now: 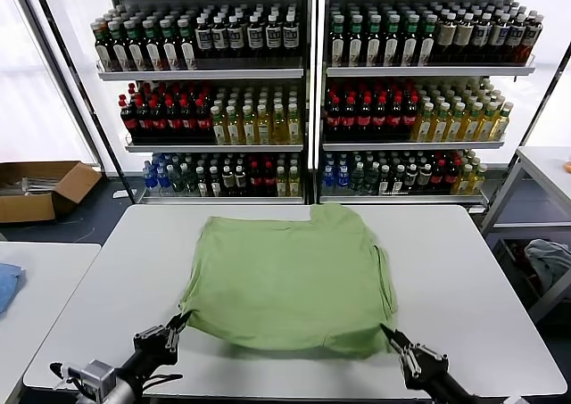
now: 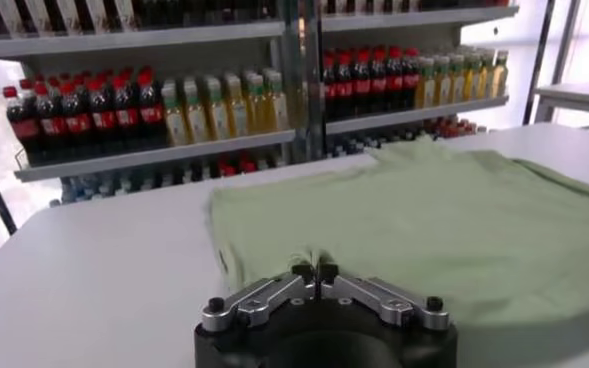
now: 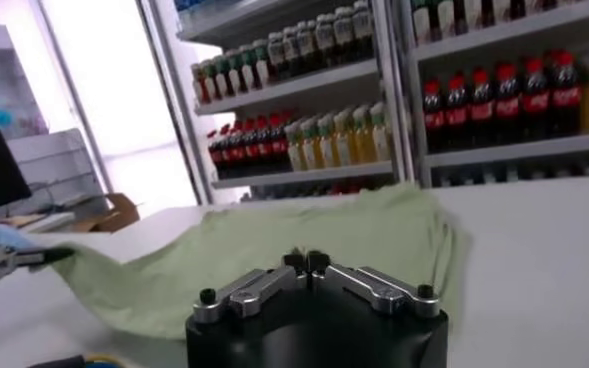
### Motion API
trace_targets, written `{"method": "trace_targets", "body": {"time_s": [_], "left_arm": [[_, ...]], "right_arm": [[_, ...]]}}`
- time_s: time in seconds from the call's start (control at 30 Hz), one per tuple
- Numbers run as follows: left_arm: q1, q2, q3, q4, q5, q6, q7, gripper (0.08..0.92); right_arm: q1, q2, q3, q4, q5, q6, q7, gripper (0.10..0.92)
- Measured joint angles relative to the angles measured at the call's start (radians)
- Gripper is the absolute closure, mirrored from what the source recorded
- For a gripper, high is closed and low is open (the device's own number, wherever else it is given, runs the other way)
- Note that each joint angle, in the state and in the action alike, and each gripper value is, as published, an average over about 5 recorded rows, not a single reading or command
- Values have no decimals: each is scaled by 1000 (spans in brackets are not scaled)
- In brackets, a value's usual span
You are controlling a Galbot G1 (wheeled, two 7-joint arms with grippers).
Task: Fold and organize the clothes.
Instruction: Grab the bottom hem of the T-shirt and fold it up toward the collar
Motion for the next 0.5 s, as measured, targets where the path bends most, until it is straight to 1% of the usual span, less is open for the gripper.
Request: {"method": "trace_targets", "body": {"time_s": [0.2,0.5], "left_arm": [[-123,11,37,77,-51,21,-1,914],[-323,-10,125,240,-72,33,-6,915]], "right_arm": [[178,-10,-50,-131,-14,-17,20,917],[433,7,-176,-341,-55,-36,50,917]]}}
